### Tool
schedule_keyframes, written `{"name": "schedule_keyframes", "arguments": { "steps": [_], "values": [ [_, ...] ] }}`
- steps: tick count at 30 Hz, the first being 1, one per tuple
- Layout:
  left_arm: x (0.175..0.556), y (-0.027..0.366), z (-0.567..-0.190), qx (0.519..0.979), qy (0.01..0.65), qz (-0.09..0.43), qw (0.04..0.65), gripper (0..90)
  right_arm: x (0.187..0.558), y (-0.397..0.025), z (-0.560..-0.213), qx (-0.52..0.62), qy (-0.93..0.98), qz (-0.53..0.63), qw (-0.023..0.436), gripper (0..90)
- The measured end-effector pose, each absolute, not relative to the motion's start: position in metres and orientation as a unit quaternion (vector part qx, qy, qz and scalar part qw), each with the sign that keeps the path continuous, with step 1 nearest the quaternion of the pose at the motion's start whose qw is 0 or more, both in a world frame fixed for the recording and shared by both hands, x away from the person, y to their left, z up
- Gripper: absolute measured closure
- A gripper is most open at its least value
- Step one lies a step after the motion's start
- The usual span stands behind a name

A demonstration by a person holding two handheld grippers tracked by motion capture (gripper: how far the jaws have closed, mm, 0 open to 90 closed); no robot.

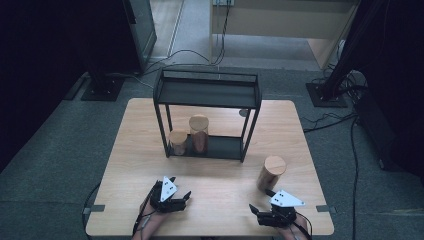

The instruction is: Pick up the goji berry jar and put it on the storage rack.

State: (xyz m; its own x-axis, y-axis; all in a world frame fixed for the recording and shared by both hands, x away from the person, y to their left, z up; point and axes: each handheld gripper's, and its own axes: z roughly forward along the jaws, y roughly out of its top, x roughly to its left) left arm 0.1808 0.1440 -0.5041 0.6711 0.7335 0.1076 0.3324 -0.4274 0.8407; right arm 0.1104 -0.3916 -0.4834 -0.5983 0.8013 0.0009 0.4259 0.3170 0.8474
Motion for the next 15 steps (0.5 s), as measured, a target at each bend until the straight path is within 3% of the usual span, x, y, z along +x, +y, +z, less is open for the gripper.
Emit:
{"name": "schedule_keyframes", "arguments": {
  "steps": [15],
  "values": [
    [0.1807,0.1441,-0.5040,0.811,0.328,0.238,0.422,20.2,0.1076,-0.4014,-0.4846,0.411,0.776,0.420,0.228,18.4]
  ]
}}
